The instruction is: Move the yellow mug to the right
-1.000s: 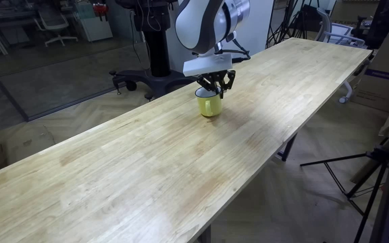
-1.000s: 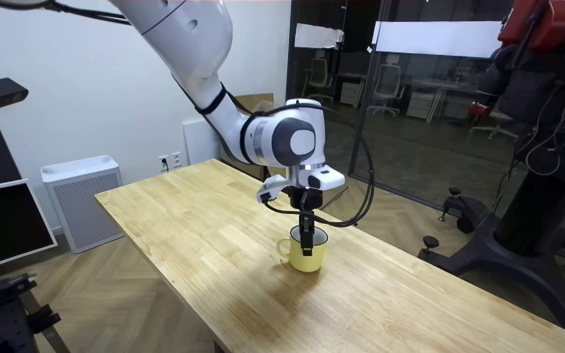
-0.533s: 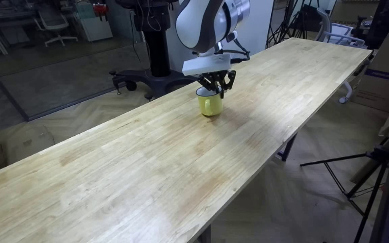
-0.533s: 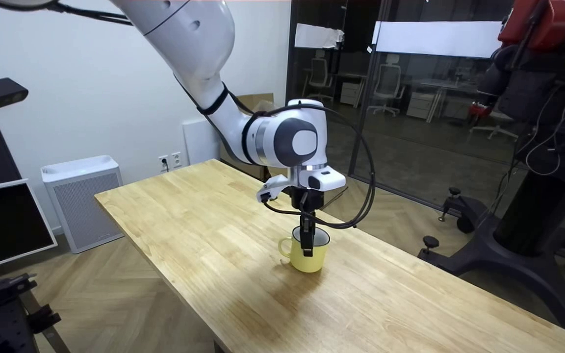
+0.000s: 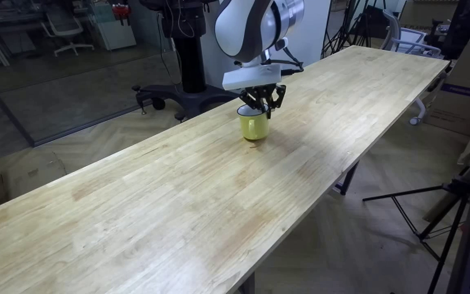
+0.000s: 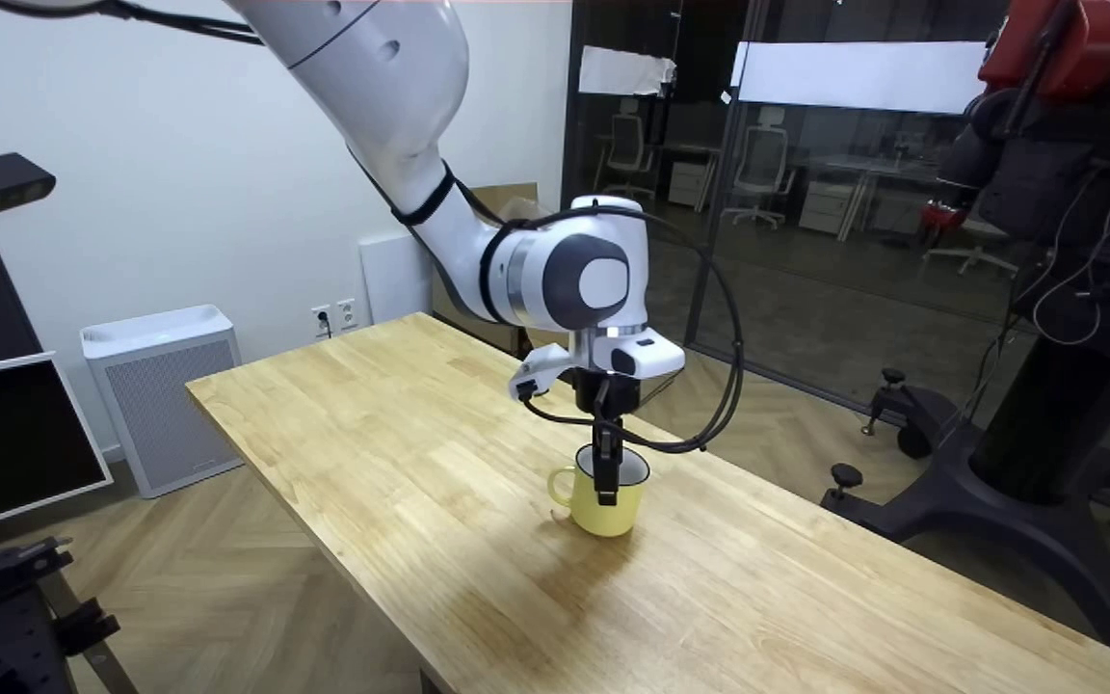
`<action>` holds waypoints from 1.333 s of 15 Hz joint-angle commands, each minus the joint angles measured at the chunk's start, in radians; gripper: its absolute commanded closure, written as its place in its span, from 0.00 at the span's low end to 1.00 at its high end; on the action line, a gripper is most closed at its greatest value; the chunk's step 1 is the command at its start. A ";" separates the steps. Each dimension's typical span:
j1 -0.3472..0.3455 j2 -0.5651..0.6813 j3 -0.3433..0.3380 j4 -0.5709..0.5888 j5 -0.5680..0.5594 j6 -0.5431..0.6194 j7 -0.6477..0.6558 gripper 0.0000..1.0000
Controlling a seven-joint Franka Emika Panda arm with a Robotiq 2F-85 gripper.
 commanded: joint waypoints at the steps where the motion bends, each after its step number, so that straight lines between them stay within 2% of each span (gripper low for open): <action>1: -0.026 0.031 0.013 0.023 -0.020 0.024 0.002 0.97; 3: -0.026 0.030 0.013 0.022 -0.021 0.023 -0.002 0.97; 4: -0.018 -0.001 0.017 0.004 -0.016 -0.001 -0.001 0.88; 10: -0.019 -0.001 0.017 0.004 -0.016 0.000 -0.008 0.88; 11: -0.019 -0.001 0.018 0.004 -0.016 0.000 -0.008 0.97; 15: -0.020 -0.002 0.018 0.005 -0.014 -0.005 -0.006 0.97; 16: -0.021 -0.003 0.019 0.004 -0.014 -0.004 -0.008 0.64; 18: -0.020 -0.004 0.018 0.001 -0.014 -0.003 -0.006 0.57; 20: -0.021 -0.009 0.016 -0.005 -0.015 0.000 -0.007 0.44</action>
